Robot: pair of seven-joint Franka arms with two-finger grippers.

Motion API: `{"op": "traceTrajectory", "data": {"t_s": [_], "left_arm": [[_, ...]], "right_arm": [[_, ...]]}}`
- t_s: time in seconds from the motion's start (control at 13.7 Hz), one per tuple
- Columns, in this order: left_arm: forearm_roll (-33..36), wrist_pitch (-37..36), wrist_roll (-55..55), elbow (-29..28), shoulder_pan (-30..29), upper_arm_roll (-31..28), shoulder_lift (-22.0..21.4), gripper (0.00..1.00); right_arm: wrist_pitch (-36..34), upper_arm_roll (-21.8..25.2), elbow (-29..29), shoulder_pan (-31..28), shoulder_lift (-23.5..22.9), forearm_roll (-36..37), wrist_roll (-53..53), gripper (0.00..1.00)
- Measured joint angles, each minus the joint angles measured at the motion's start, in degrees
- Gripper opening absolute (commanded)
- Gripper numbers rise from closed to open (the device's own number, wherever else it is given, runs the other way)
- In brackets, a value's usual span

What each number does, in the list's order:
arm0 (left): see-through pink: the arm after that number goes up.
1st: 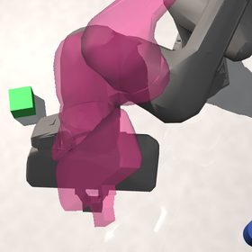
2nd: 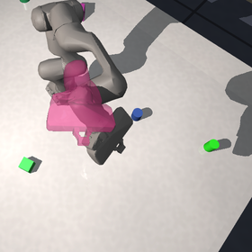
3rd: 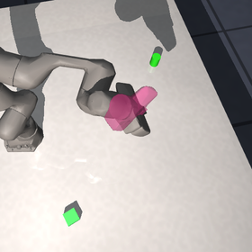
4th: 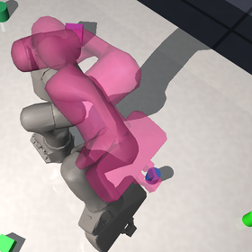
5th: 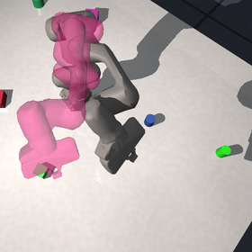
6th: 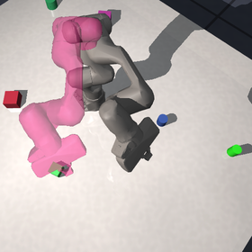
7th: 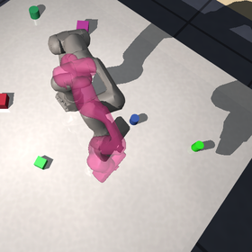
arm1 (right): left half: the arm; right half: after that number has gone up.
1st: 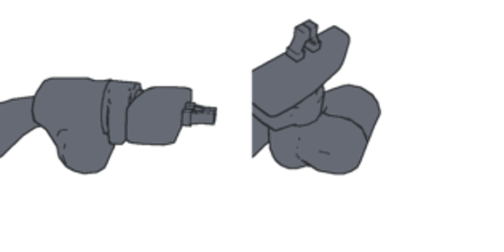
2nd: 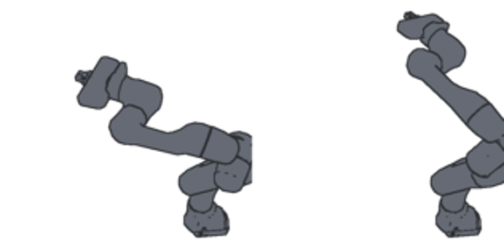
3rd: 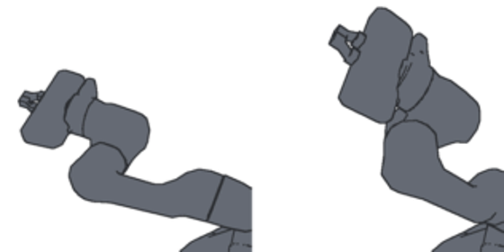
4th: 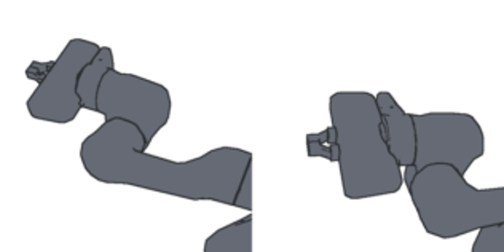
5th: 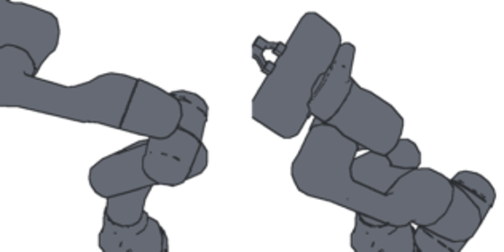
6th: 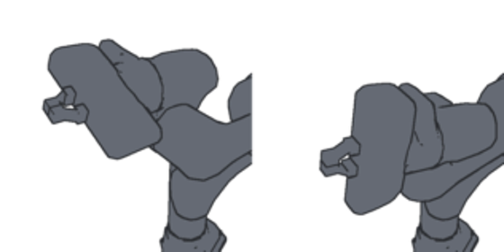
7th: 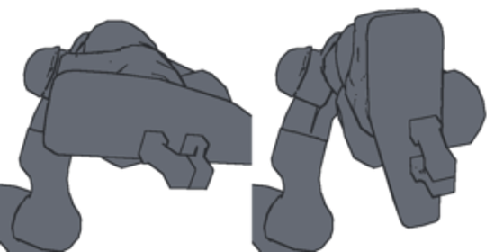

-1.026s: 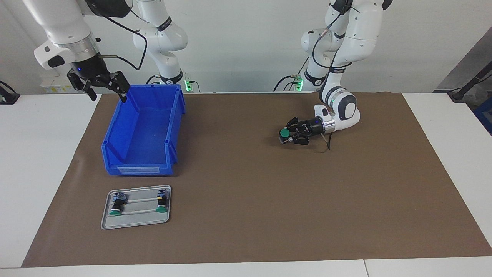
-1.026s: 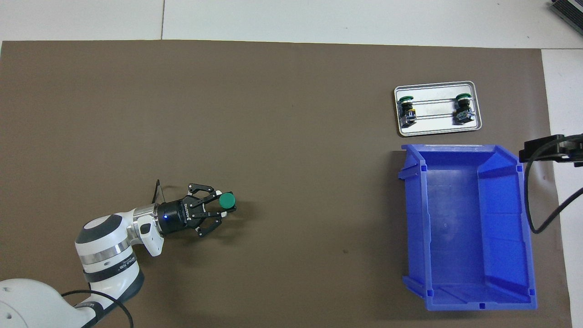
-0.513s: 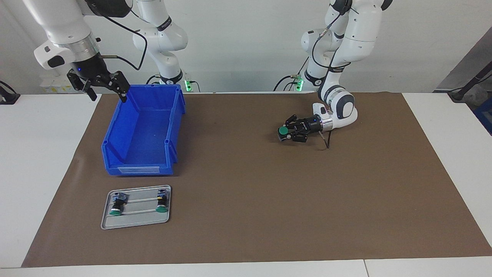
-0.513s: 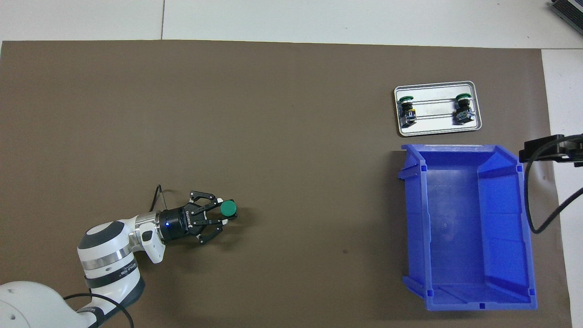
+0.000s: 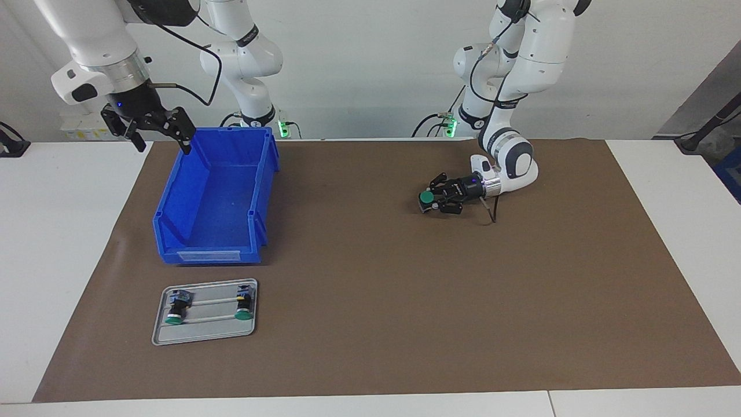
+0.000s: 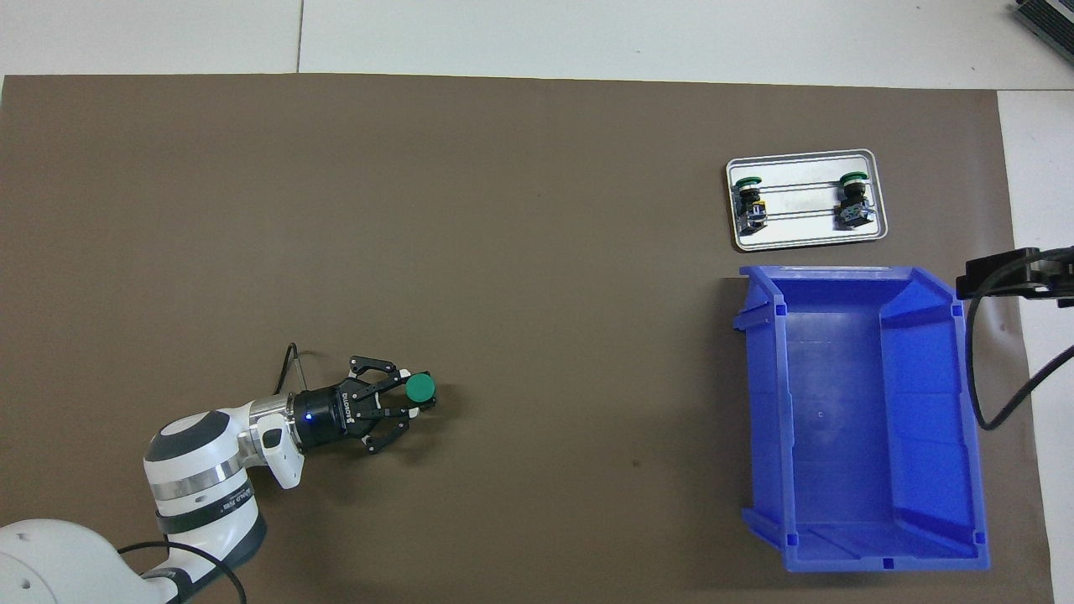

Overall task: Place and press button with both arms
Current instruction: 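Lower the button module onto the table with the left gripper, then open the left gripper and release the button module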

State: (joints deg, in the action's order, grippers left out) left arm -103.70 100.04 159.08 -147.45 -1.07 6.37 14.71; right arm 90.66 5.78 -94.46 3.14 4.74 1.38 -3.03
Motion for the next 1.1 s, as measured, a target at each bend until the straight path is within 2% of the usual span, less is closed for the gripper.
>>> {"op": "traceTrajectory", "data": {"t_s": [0.51, 0.59, 0.88, 1.1], "left_arm": [[0.76, 0.49, 0.01, 0.01, -0.02, -0.11, -0.19, 0.14], [0.78, 0.50, 0.01, 0.01, -0.02, -0.11, -0.20, 0.19], [0.84, 0.52, 0.01, 0.01, -0.03, -0.16, -0.21, 0.25], [1.33, 0.52, 0.01, -0.05, -0.20, -0.22, -0.28, 0.26]], "right_arm": [[0.00, 0.00, 0.00, 0.00, 0.00, 0.00, 0.00, 1.00], [0.00, 0.00, 0.00, 0.00, 0.00, 0.00, 0.00, 1.00], [0.00, 0.00, 0.00, 0.00, 0.00, 0.00, 0.00, 1.00], [0.00, 0.00, 0.00, 0.00, 0.00, 0.00, 0.00, 1.00]]}}
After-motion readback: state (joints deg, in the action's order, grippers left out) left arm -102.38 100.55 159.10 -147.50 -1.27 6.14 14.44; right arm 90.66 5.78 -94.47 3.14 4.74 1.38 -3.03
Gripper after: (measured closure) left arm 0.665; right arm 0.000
